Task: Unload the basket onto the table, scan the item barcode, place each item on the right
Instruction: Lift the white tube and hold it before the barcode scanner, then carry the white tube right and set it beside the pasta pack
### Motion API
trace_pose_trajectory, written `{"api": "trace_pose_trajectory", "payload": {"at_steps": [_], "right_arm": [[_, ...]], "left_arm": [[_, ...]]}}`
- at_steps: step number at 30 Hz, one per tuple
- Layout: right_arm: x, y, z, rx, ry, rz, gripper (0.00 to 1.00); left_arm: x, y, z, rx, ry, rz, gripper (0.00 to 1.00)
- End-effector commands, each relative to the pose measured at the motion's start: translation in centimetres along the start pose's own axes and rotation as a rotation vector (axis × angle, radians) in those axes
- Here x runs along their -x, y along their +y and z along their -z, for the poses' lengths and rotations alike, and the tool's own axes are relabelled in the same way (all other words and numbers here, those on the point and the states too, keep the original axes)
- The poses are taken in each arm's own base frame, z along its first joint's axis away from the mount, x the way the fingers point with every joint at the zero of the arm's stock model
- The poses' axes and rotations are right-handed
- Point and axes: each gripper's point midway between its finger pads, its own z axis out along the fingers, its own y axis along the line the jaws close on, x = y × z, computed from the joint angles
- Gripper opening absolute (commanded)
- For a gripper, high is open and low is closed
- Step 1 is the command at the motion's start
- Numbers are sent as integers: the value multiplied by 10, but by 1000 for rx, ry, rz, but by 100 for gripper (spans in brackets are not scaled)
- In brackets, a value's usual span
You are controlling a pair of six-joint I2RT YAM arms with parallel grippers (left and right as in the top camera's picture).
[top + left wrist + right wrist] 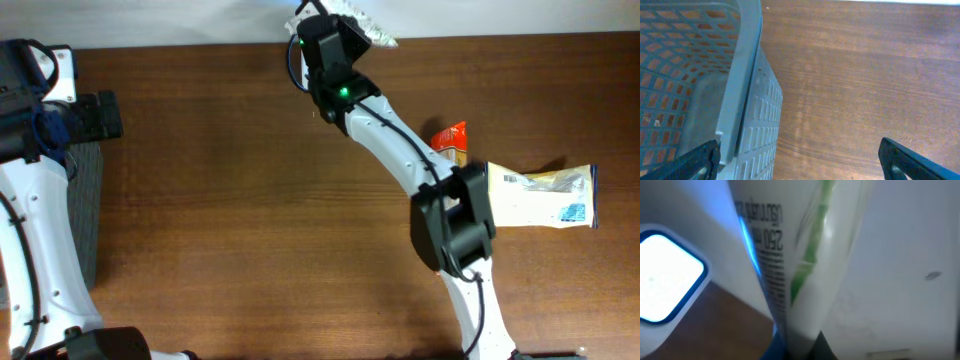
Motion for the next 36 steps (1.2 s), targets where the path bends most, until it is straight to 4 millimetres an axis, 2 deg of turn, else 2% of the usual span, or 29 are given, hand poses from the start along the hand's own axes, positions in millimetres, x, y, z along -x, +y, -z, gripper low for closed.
{"api": "trace_pose_trajectory", "payload": {"at_steps": [1, 7, 10, 14, 23, 29, 32, 34, 36], "right_arm": [[1, -6, -11, -82, 4, 111, 4], [-17, 56, -35, -12, -14, 174, 4], [-28, 69, -43, -5, 2, 186, 4], [-41, 66, -51, -22, 39, 189, 4], [-42, 63, -47, -48, 65, 192, 4], [-25, 64, -35, -80, 35, 213, 4], [-27, 59, -34, -104, 58, 223, 4], [-23, 49, -28, -126, 71, 211, 4], [-7, 29, -10, -121, 59, 198, 4]], "left_arm": [[2, 0, 1, -1, -7, 8, 99], [3, -2, 1, -3, -7, 5, 99], [3, -2, 1, -4, -7, 5, 99], [3, -2, 1, -4, -7, 5, 99], [3, -2, 1, -3, -7, 5, 99], [3, -2, 1, -4, -7, 5, 99], [3, -2, 1, -3, -7, 5, 99], [3, -2, 1, -4, -7, 5, 99], [3, -2, 1, -4, -7, 5, 99]]}}
